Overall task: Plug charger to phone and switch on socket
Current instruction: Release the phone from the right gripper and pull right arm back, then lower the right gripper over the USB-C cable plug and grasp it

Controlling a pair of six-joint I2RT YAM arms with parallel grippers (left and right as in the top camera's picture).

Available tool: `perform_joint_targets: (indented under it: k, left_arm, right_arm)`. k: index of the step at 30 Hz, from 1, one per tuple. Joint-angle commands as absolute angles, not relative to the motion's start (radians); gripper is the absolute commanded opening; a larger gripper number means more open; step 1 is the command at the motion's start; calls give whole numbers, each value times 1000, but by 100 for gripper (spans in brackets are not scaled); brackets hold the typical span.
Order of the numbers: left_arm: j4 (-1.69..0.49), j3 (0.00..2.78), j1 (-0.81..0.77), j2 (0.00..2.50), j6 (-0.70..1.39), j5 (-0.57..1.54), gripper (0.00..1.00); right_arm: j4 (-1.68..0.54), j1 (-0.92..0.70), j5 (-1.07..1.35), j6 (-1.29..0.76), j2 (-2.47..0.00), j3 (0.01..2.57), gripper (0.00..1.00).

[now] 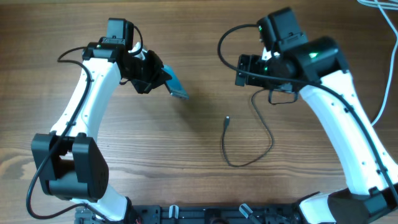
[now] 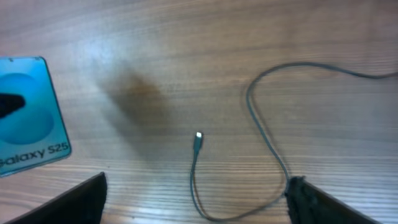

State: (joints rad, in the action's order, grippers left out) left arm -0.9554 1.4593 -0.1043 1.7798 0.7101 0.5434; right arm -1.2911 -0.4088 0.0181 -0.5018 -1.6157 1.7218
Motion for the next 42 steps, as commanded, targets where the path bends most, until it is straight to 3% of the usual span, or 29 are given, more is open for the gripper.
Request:
perform_joint_targets:
  k: [1, 3, 12, 28, 37, 42]
  left_arm:
    - [-962, 1472, -107, 1756, 680, 476, 4]
    - [-963, 1472, -107, 1756, 680, 471, 4]
    - [-967, 1472, -110, 1756, 680, 429, 4]
    - [-958, 1472, -136, 1756, 681, 420, 4]
    - [-957, 1472, -136, 1756, 681, 414, 4]
    - [-956, 1472, -133, 1756, 721, 303, 4]
  right_arm:
    - [-1220, -406, 88, -491, -1631, 1594, 84]
    - [-1159, -406, 88, -553, -1631, 1499, 82]
    - [-887, -406, 238, -588, -1634, 1169, 52]
    - [-799, -520, 157, -666, -1772, 1105, 56]
    - [-781, -521, 145, -684, -1797, 1105, 47]
    - [-768, -546, 145, -684, -1832, 1105, 48]
